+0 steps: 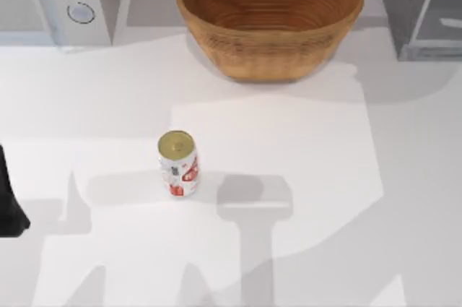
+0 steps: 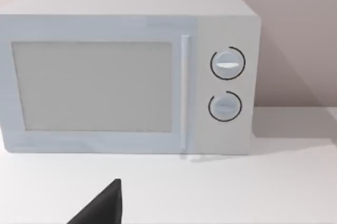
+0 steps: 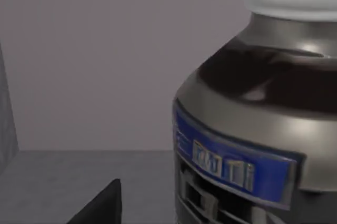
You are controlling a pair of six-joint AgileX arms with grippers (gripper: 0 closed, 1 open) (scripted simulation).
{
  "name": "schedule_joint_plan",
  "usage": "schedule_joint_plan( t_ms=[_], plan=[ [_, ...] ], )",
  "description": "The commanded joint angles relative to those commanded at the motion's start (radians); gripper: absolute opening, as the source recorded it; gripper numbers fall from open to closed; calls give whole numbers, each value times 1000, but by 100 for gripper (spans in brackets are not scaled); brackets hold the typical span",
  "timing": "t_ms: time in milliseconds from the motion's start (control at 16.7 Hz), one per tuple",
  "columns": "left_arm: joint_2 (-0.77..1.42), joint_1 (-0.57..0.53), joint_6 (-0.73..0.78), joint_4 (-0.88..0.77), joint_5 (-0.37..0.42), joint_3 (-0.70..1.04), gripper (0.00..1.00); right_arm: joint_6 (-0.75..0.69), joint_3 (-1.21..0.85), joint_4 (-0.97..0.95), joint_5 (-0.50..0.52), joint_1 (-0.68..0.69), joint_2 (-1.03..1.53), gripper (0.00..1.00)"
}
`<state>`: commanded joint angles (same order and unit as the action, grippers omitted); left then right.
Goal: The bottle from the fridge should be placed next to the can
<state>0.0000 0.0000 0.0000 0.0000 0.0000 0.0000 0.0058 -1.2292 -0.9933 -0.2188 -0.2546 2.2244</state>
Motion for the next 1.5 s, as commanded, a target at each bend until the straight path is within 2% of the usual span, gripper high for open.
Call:
schedule_joint_plan(
  t_ms=[180,480,1260,1500],
  plan=[
    [0,0,0,0,0,0,100,-1,-80,38,9,8,42,100],
    [0,0,0,0,0,0,100,-1,-91,44,10,10,48,100],
    [0,0,0,0,0,0,100,-1,-91,44,10,10,48,2],
    [0,0,0,0,0,0,100,-1,-91,44,10,10,48,0]
  ],
)
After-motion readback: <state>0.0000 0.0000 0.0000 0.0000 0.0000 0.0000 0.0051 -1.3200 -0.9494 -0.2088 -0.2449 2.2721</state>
